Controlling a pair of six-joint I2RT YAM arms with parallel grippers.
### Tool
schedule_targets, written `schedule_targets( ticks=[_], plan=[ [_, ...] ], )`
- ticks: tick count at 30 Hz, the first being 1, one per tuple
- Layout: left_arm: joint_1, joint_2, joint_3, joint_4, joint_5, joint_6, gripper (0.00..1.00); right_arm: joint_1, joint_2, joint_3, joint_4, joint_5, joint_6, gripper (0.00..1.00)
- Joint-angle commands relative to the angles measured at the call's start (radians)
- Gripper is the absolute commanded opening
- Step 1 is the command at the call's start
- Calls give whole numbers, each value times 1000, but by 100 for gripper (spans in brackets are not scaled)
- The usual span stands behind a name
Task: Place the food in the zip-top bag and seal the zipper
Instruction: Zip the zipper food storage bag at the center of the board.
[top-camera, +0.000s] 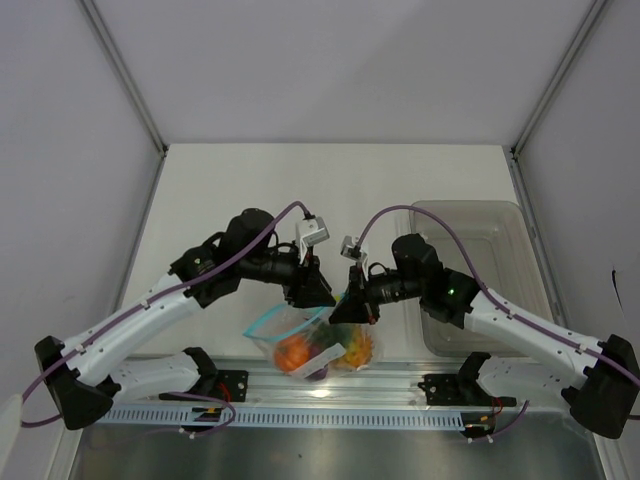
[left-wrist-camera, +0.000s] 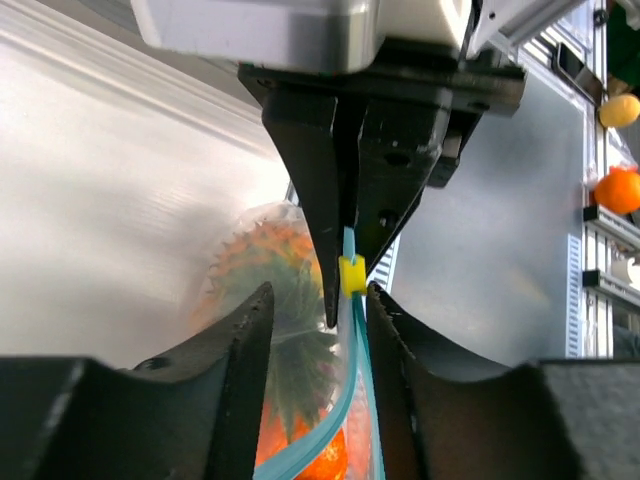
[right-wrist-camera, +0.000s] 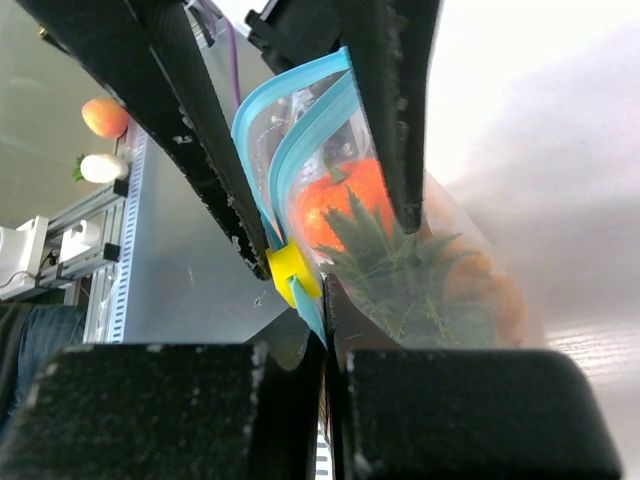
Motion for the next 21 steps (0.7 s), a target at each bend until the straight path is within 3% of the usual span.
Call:
schedule_targets(
  ticks=[1, 13, 21],
  plan=[
    [6, -38, -5, 72, -45, -47, 43, 13, 6, 19, 54, 46, 15, 0],
    [-45, -33, -15, 89, -133, -63, 37, 25, 8, 31, 28, 108, 18, 0],
    [-80, -56, -15, 79, -177, -67, 43, 27, 5, 34, 11, 132, 23, 0]
  ],
)
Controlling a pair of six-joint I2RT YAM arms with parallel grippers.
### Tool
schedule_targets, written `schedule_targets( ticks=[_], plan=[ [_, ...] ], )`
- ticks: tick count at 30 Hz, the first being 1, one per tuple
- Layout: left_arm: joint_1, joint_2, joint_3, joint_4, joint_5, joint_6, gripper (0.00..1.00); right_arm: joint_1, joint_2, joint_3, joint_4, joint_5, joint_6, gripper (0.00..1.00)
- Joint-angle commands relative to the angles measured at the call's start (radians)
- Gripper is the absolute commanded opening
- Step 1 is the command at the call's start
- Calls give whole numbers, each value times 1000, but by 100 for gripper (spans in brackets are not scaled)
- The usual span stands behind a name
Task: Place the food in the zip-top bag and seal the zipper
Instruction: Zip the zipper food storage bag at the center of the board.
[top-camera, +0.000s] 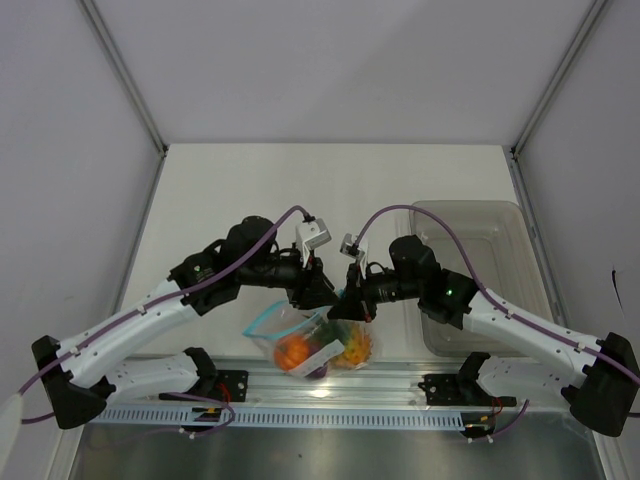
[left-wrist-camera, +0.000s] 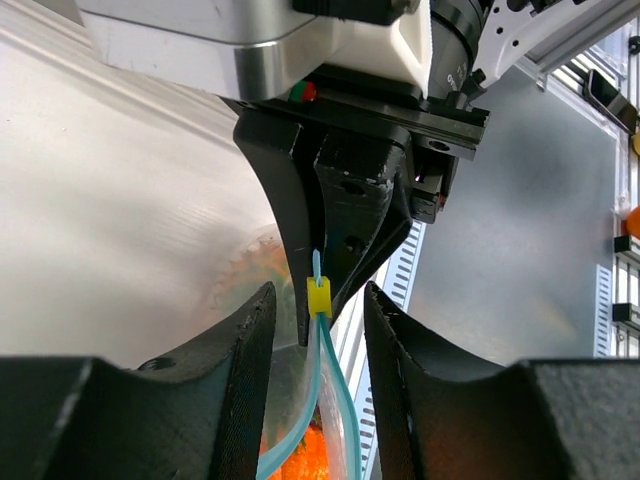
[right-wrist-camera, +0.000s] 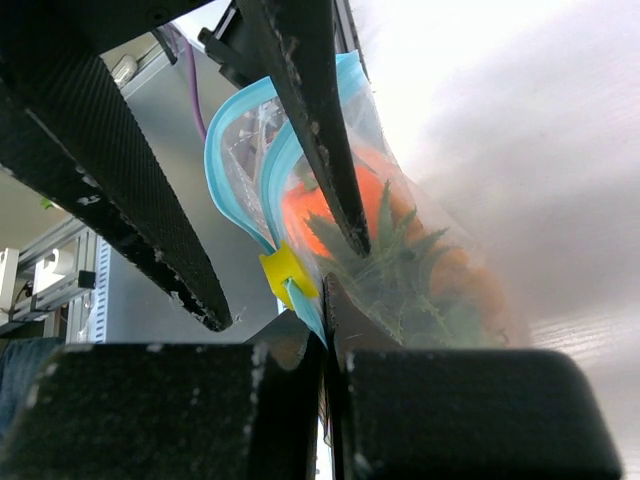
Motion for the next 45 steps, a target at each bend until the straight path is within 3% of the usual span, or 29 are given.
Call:
schedule_targets(
  ticks=[1, 16, 26, 31, 34, 38, 45],
  plan=[
    [-8, -32, 5, 19, -37, -19, 44, 7, -3, 32, 14, 23, 5, 0],
    [-31, -6, 2, -10, -109, -9, 27, 11, -8, 40, 14, 33, 14, 0],
    [-37, 12, -4, -24, -96, 0, 25, 11, 3, 48, 15, 36, 13, 0],
    [-37, 3, -4, -24, -107, 4, 1, 11, 5, 45, 12, 27, 10, 0],
    [-37, 1, 6, -29, -100, 12, 1, 11, 9, 42, 8, 13, 2, 0],
    [-37, 1, 14, -32, -67, 24, 1, 11, 21, 54, -18, -30, -33, 19],
    [-37, 14, 40, -61, 17, 66, 1, -1, 80, 132, -81, -200, -131, 16]
  ],
)
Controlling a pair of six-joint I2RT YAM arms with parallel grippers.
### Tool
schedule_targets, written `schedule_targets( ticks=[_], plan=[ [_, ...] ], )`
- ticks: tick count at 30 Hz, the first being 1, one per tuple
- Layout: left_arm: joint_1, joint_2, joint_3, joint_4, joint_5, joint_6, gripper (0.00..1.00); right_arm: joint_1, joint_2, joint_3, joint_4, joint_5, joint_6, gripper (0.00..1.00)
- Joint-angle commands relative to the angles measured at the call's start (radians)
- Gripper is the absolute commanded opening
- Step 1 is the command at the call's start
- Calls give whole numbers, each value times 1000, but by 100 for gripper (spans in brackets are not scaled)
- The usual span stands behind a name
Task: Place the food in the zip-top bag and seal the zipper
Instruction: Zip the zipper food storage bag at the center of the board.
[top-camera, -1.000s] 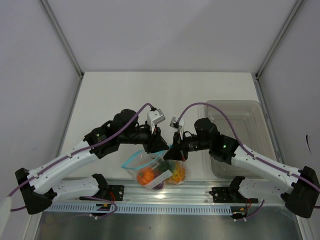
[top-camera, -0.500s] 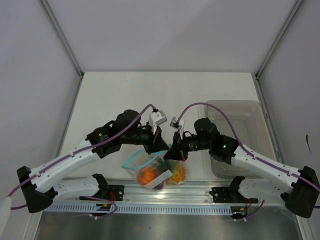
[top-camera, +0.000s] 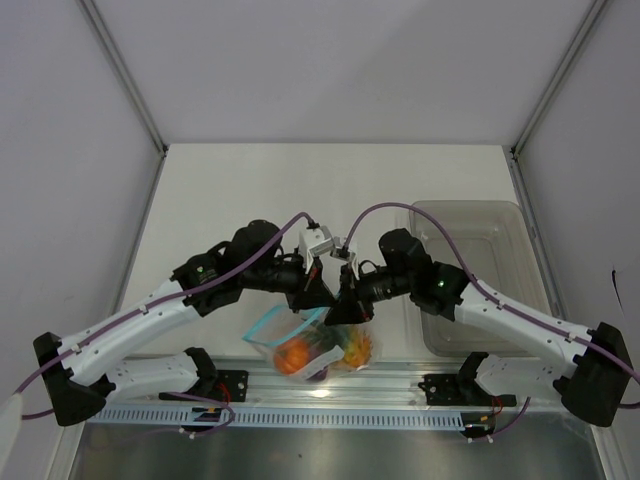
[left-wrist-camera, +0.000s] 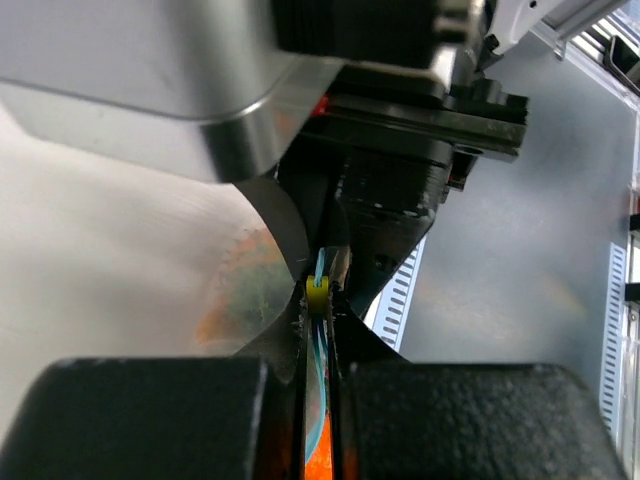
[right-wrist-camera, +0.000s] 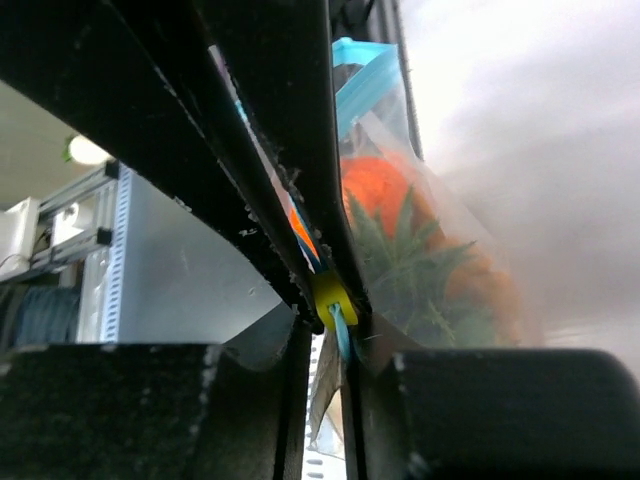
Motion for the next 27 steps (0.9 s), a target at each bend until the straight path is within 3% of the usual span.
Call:
schedule_targets(
  ticks=[1, 2, 3, 4, 11, 12, 18, 22, 27],
  plan=[
    [-3, 3, 35, -10, 65, 43, 1, -13, 17, 66, -16, -128, -64, 15],
    [-4, 3, 35, -11, 73, 46, 1, -19, 17, 66, -15, -156, -67, 12],
    [-3, 1, 34, -11, 74, 48, 0, -25, 18, 65, -13, -167, -65, 2],
    [-3, 1, 32, -13, 74, 48, 1, -37, 18, 60, -12, -174, -64, 0],
    [6, -5, 21, -5, 80, 49, 1, -76, -24, 14, 32, -227, -37, 5],
    [6, -4, 21, -4, 84, 48, 1, -77, -28, 10, 40, -225, -31, 0],
    [11, 0, 28, -1, 84, 46, 2, -70, -28, -18, 123, -205, 36, 0],
    [14, -10, 28, -8, 77, 46, 10, -31, -58, -42, 147, -60, 48, 0],
    [23, -13, 29, -39, 33, 39, 18, -21, -173, -157, 301, 170, 145, 0]
  ],
)
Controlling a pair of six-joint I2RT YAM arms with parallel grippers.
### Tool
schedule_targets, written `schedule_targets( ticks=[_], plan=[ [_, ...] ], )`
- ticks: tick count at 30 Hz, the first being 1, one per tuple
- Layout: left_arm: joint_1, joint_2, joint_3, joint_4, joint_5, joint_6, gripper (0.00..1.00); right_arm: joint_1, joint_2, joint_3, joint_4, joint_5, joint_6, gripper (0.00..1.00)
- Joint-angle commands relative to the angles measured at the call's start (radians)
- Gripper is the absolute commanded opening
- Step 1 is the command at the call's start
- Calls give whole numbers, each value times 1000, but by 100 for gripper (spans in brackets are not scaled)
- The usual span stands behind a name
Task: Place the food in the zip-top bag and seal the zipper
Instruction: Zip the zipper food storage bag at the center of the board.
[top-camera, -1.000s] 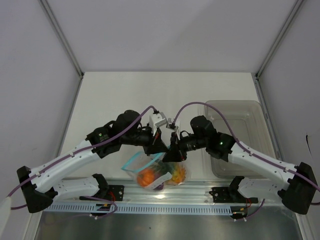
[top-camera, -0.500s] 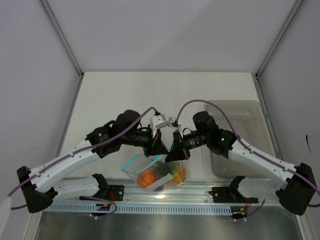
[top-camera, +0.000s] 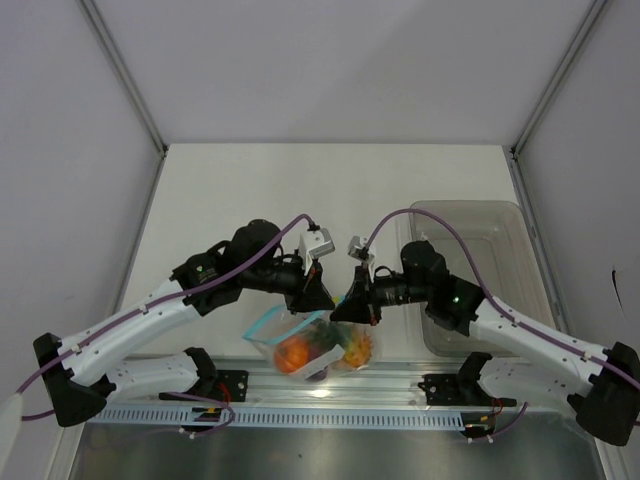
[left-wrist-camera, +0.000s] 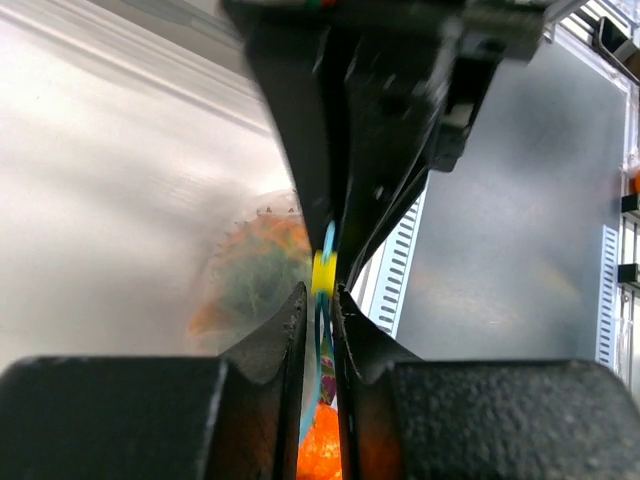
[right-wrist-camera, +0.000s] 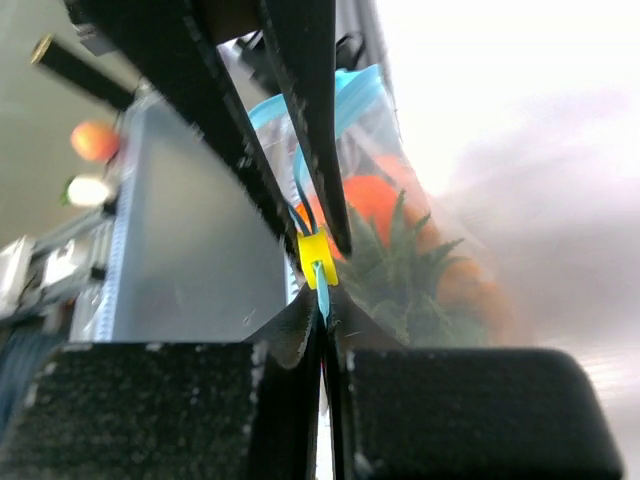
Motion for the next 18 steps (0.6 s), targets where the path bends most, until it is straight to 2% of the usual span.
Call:
schedule_targets(
  ticks=[1, 10, 18],
  plan=[
    [9, -9, 27, -29, -36, 9, 17, 6, -112, -56, 162, 194, 81, 0],
    [12, 4, 29, -37, -18, 9, 1, -6, -164, -64, 148, 288, 117, 0],
    [14, -6, 30, -46, -45, 13, 1, -10, -141, -72, 162, 238, 121, 0]
  ],
)
